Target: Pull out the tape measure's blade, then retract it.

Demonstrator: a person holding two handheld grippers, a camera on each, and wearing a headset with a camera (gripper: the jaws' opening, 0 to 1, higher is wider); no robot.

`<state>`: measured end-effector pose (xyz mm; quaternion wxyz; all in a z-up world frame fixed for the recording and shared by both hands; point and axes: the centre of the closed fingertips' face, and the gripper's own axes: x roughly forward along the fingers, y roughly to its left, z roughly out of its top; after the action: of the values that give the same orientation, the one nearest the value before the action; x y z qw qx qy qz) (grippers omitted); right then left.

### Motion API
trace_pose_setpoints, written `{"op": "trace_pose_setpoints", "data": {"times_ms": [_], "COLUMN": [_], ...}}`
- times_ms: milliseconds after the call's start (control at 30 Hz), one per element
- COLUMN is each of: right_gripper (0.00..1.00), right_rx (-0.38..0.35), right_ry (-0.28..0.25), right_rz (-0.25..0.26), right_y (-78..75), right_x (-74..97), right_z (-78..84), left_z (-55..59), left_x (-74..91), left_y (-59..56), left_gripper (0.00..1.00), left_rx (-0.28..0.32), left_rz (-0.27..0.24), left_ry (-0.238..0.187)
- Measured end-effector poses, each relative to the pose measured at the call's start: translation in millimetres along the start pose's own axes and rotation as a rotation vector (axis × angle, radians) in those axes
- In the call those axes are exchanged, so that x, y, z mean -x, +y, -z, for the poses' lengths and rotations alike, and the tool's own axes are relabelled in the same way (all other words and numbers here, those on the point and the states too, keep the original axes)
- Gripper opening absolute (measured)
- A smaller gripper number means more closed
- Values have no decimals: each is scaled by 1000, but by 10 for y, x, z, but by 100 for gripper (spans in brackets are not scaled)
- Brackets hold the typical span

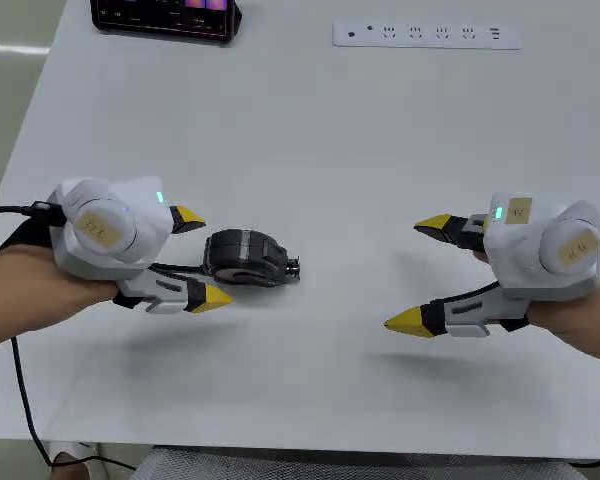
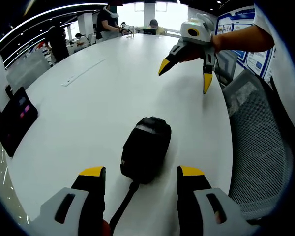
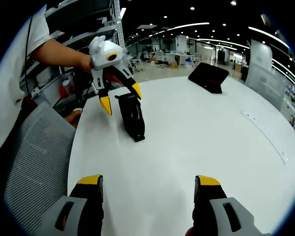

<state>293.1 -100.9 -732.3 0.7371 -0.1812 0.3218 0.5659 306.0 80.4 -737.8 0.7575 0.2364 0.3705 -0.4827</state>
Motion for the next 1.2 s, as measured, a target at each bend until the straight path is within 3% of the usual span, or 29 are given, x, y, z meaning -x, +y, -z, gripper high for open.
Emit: {"op": "trace_pose_setpoints", "data": {"times_ms": [533,900,1200], "right_gripper": [75,74,69], "right_rx": [-12,-17,0], "right_ry": [-6,-9,-9], "right_rz": [-8,-19,-27], "right_y": [-4,26,6], "right_x": [-66,-121,-169], "right_z": [14,42,46], "left_z": [-17,8,14], "left_x": [-142,-209,-219], "left_y": [28,-10,-27], "left_gripper": [32,30,30], "left_rx": [-23,-54,-40], "left_rz": [30,52,70], "left_ry": [26,45,50]}}
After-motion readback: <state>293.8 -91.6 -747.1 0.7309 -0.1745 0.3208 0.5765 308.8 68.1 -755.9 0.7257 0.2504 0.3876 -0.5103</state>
